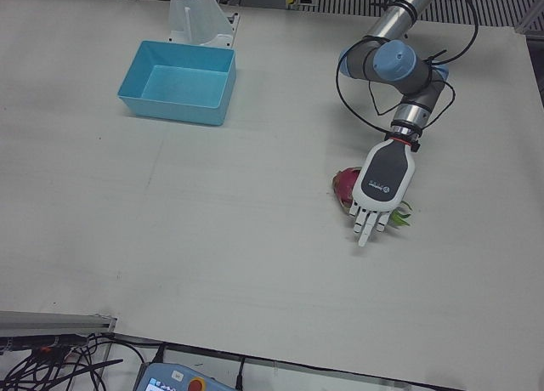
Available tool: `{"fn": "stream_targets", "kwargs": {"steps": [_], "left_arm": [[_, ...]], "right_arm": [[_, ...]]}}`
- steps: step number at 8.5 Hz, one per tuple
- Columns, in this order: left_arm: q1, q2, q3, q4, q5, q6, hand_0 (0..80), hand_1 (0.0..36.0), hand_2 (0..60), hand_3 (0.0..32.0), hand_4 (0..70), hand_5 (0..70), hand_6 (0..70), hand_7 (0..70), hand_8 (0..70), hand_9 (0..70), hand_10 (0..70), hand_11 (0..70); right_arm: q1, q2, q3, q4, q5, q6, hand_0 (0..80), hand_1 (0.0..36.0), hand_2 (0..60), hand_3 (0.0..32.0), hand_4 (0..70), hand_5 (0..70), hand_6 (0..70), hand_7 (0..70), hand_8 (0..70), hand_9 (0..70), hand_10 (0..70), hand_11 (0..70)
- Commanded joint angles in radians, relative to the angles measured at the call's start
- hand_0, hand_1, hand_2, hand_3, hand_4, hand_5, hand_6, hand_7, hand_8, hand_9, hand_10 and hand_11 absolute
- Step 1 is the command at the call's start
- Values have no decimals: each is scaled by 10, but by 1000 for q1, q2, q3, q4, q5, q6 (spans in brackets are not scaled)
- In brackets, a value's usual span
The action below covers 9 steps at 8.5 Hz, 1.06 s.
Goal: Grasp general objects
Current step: 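Close the left hand fingers to grasp the dragon fruit, then lift the dragon fruit off the table with the left hand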
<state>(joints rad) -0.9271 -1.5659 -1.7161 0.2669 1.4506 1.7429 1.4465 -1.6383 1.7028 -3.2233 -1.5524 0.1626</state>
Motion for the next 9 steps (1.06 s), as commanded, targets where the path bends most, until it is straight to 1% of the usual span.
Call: {"fn": "stream_targets", "kwargs": {"steps": [1,2,3,4,5,6,7,8,9], "left_arm": [[-15,10,-43,-14,2,-2,573,181,600,0,700,700,700,700,700,700,700,700],[-28,12,-95,1,5,-2,631,188,600,0,700,700,700,700,700,700,700,700],[-45,12,-127,18,11,-5,800,206,509,0,700,700,700,700,700,700,700,700],[-115,10,-141,23,14,-50,800,214,486,0,700,700,700,700,700,700,700,700],[-206,3,-151,23,63,-113,800,205,472,0,700,700,700,700,700,700,700,700],[-296,-5,-167,31,133,-146,800,202,468,0,700,700,700,700,700,700,700,700],[-371,-8,-178,40,177,-169,800,198,478,0,700,700,700,700,700,700,700,700],[-415,-23,-178,40,192,-237,800,193,496,0,700,700,700,700,700,700,700,700],[-424,-26,-201,40,220,-268,800,192,506,0,700,700,700,700,700,700,700,700]], "right_arm": [[0,0,1,0,0,0,0,0,0,0,0,0,0,0,0,0,0,0],[0,0,1,0,0,0,0,0,0,0,0,0,0,0,0,0,0,0],[0,0,1,0,0,0,0,0,0,0,0,0,0,0,0,0,0,0],[0,0,1,0,0,0,0,0,0,0,0,0,0,0,0,0,0,0],[0,0,1,0,0,0,0,0,0,0,0,0,0,0,0,0,0,0],[0,0,1,-1,0,0,0,0,0,0,0,0,0,0,0,0,0,0],[0,0,1,-1,0,0,0,0,0,0,0,0,0,0,0,0,0,0],[0,0,1,-1,0,0,0,0,0,0,0,0,0,0,0,0,0,0],[0,0,3,-1,0,0,0,0,0,0,0,0,0,0,0,0,0,0]]}}
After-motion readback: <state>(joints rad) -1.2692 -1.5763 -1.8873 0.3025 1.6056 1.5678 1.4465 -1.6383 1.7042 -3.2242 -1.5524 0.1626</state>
